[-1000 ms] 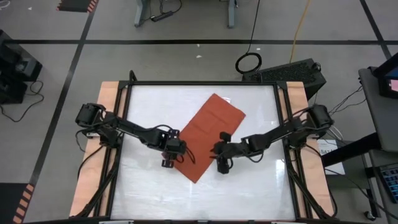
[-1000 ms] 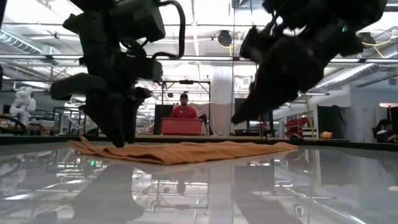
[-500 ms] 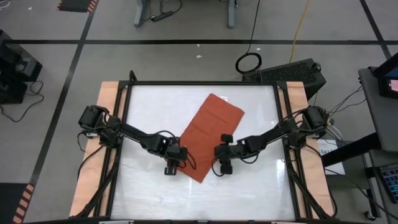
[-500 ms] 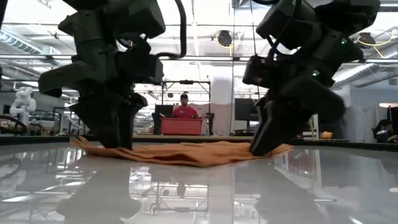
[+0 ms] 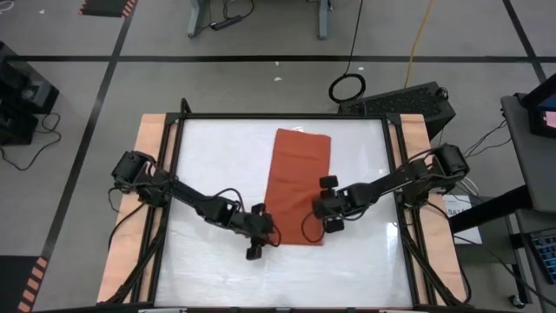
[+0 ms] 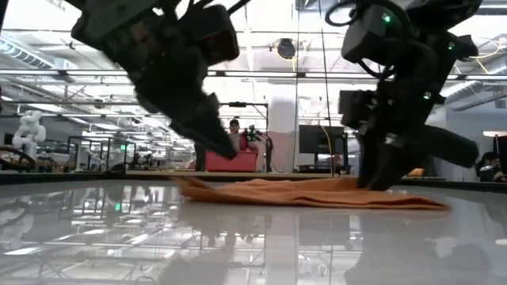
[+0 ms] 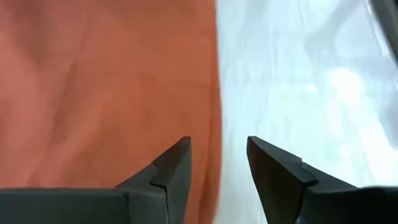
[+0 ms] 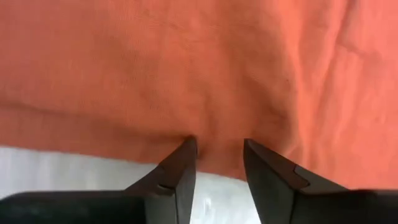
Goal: Roll towel
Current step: Roll the orange towel
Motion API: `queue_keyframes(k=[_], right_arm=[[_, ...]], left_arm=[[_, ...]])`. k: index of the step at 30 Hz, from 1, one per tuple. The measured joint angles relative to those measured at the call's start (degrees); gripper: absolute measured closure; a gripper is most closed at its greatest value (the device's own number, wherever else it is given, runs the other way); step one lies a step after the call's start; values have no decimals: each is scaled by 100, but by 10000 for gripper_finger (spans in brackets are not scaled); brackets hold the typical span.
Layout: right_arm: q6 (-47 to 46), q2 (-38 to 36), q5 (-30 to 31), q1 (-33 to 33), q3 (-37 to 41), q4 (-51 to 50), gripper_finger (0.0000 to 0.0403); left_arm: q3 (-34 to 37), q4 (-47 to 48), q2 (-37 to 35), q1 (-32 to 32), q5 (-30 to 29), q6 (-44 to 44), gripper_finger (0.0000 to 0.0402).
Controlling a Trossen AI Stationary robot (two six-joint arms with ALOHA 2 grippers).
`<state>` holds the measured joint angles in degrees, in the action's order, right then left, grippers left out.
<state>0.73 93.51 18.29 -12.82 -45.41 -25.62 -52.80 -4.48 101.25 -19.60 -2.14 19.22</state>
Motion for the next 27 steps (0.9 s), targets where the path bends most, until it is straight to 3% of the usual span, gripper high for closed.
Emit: queue_keyframes(k=[5,11,16,20,27], right_arm=[[-563,-634,-359,-205,9,-79,275],[-1236,-1211,-486,-1040,-6,900,275],[-1260,-1163,-371,-1757,-7,1670,275],[-1332,-1010,-166,-2236,-13,1722,275],[-1018,-789,265,-2598,-13,2083,264]], left_arm=[[-2,-82,-1,-145,-100,1,240],[-2,169,-2,-569,-256,-96,240],[-4,331,-7,-950,-675,-518,240],[-4,639,-7,-1166,-1039,-823,240],[-4,721,-7,-1409,-1651,-1395,240]])
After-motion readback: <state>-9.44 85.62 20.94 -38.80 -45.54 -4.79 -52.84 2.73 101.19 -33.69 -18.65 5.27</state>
